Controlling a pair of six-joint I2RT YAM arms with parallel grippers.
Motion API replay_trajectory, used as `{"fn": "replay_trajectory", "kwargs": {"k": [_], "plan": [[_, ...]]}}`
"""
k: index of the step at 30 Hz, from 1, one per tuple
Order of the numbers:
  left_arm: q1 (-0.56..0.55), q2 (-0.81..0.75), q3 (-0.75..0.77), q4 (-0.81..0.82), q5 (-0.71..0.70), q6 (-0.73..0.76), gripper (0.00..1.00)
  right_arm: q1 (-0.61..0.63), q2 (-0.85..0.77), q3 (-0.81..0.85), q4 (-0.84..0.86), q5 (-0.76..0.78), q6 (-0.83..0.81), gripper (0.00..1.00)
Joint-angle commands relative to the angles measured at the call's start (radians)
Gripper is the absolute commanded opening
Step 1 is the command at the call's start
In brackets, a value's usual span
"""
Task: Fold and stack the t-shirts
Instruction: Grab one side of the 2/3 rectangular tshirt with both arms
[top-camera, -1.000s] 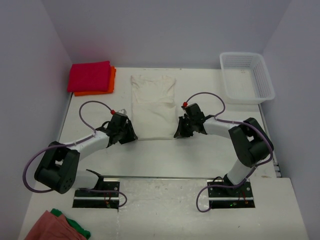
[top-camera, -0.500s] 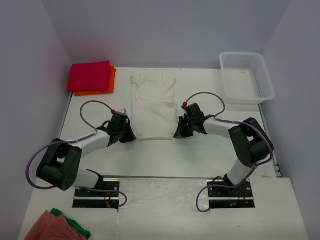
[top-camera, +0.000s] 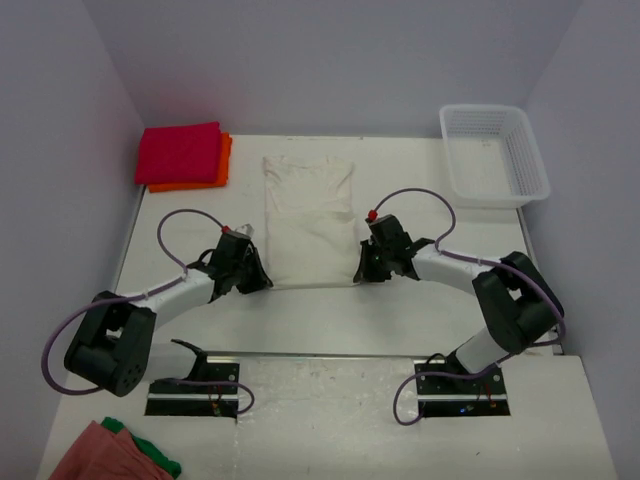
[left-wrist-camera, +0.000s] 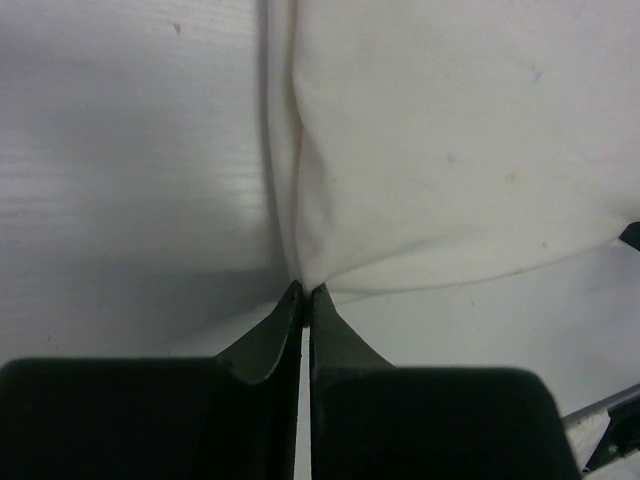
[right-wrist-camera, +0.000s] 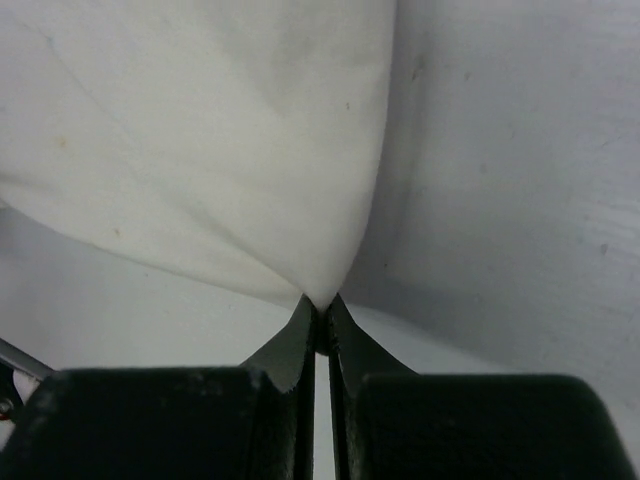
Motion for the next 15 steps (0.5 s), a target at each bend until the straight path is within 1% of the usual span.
{"fn": "replay_trajectory", "kwargs": {"k": [1, 3, 4, 6, 9, 13, 15], "plan": [[-0.01, -0.124, -0.038, -0.102, 0.029, 0.025, 0.0, 0.057, -0.107, -0.018, -0.117, 0.142, 0.01, 0.0], [-0.025, -0.18, -0.04, -0.172, 0.015, 0.024, 0.0, 0.103, -0.153, -0.03, -0.143, 0.174, 0.025, 0.0], [-0.034, -0.235, -0.04, -0.194, 0.017, 0.021, 0.0, 0.118, -0.166, -0.034, -0.152, 0.182, 0.033, 0.0], [-0.042, -0.287, -0.044, -0.248, 0.032, 0.015, 0.0, 0.158, -0.193, -0.051, -0.169, 0.206, 0.059, 0.0], [-0.085, -0.407, -0.061, -0.298, 0.052, -0.011, 0.0, 0.198, -0.242, -0.076, -0.192, 0.232, 0.09, 0.0], [-0.181, -0.505, -0.063, -0.384, 0.026, -0.068, 0.0, 0.252, -0.308, -0.097, -0.234, 0.264, 0.129, 0.0], [-0.199, -0.546, -0.069, -0.435, 0.024, -0.082, 0.0, 0.301, -0.353, -0.102, -0.272, 0.287, 0.166, 0.0]]}}
